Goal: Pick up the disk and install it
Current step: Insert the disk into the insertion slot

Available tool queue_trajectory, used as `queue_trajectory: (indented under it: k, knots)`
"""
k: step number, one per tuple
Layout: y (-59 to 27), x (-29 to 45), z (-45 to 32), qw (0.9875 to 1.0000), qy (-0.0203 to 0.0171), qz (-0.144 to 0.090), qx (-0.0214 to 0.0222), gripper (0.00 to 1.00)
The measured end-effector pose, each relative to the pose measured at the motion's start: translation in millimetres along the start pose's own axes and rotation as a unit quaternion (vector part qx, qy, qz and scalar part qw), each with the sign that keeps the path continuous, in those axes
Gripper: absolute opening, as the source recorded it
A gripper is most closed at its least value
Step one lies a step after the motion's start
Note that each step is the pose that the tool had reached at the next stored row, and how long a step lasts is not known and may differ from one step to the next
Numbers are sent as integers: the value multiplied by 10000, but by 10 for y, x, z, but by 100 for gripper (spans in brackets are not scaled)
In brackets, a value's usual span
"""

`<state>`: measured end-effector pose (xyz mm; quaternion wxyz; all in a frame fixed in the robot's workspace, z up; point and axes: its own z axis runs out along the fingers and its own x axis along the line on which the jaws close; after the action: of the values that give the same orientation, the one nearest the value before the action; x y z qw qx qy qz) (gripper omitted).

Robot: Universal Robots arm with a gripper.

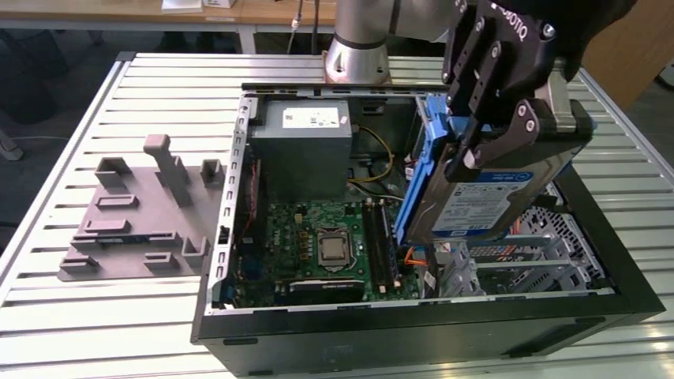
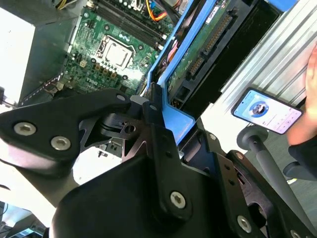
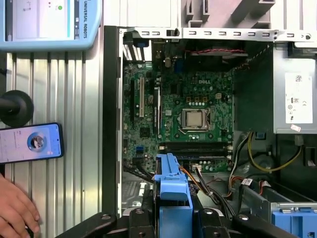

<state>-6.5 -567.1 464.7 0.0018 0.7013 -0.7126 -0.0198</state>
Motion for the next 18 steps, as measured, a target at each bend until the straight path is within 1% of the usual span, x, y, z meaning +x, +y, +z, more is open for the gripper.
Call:
queue_trajectory:
  k: [14, 15, 18]
  knots:
    - [-13, 3, 6, 10000, -1, 0, 0, 36]
    - [-21, 6, 6, 10000, 0, 0, 0, 36]
    - [-83, 10, 7, 10000, -1, 1, 0, 36]
